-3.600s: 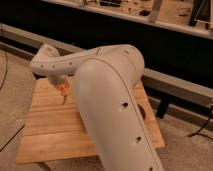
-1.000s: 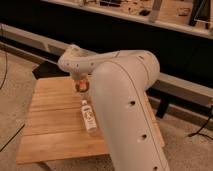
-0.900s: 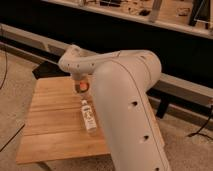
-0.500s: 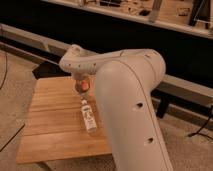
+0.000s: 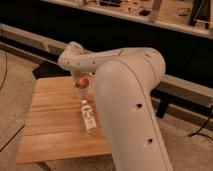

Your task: Place the pepper in the ceramic cup

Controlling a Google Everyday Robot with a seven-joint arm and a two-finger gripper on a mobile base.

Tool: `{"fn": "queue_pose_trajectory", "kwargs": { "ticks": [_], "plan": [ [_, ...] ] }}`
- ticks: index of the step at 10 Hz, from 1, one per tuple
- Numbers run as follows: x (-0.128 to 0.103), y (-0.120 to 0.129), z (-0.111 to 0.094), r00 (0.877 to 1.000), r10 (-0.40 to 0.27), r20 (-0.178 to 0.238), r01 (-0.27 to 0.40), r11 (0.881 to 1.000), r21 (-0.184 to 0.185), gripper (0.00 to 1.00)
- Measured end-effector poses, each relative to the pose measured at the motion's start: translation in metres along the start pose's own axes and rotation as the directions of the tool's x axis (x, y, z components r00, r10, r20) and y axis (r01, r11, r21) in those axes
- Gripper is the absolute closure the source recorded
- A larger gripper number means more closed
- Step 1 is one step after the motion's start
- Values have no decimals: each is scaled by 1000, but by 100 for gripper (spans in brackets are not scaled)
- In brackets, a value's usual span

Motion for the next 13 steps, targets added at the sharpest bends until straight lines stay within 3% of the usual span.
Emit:
{"fn": "queue_pose_trajectory", "kwargs": {
  "ticks": [10, 12, 13],
  "plan": [
    [-8, 10, -15, 1000, -11, 23, 11, 1000, 10, 20],
    [-13, 6, -21, 998, 53, 22, -53, 999, 2, 20],
    [-16, -3, -23, 993, 120, 13, -120, 993, -1, 20]
  ]
}}
